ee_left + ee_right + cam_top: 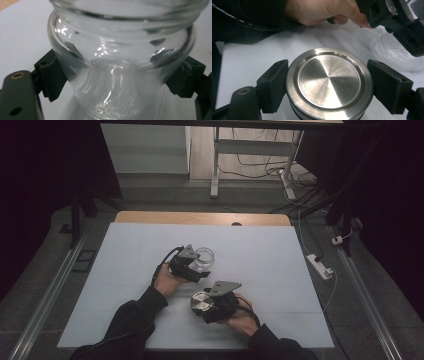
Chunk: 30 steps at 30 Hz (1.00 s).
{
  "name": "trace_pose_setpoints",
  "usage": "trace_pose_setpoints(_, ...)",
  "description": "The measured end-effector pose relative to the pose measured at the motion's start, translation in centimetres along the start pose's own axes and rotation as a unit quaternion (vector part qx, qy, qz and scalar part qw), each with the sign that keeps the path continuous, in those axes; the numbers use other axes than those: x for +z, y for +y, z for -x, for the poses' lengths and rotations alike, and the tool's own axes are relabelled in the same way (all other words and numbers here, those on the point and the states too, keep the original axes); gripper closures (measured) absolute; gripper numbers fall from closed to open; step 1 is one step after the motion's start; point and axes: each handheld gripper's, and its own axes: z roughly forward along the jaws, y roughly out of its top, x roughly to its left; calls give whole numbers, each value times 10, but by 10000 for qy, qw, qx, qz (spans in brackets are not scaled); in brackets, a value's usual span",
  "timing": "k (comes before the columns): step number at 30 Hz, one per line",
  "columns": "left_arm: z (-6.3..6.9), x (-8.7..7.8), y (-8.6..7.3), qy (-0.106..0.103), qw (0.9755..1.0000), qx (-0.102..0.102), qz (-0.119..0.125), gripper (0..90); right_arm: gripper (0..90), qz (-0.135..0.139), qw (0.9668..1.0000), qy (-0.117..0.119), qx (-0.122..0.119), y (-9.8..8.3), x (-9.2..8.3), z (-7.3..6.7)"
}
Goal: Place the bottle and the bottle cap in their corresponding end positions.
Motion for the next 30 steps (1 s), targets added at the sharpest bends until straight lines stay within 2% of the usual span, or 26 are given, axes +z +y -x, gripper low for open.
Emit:
trace_pose_setpoints(4,-1,-1,-1,-22,10000,0,-38,157,196,-121,9999,-5,50,-1,6,1)
trace_pose_setpoints(8,-2,-2,-5,-50,10000,-10,-73,155,194,-419,9991,-76,-73,-6,14,1)
trace_pose_setpoints(10,-1,-3,-6,-39,9999,8,-107,155,193,-487,9986,-130,-172,-8,17,0)
trace_pose_setpoints(12,-1,-3,-6,-21,9999,0,-110,154,190,-571,9981,-160,-163,-7,18,-1)
trace_pose_setpoints(17,-1,-3,-6,-18,9999,-35,-108,153,184,-587,9980,-167,-160,-7,18,-1)
trace_pose_setpoints(22,1,-4,-4,14,9998,-127,-152,148,146,-621,9979,-185,33,-7,18,1)
trace_pose_setpoints(25,1,-5,-3,-23,9997,-177,-140,118,114,-522,9984,-151,160,-6,16,1)
trace_pose_setpoints(30,2,-13,-2,-54,9996,-271,-59,90,82,-300,9992,-163,222,-1,9,1)
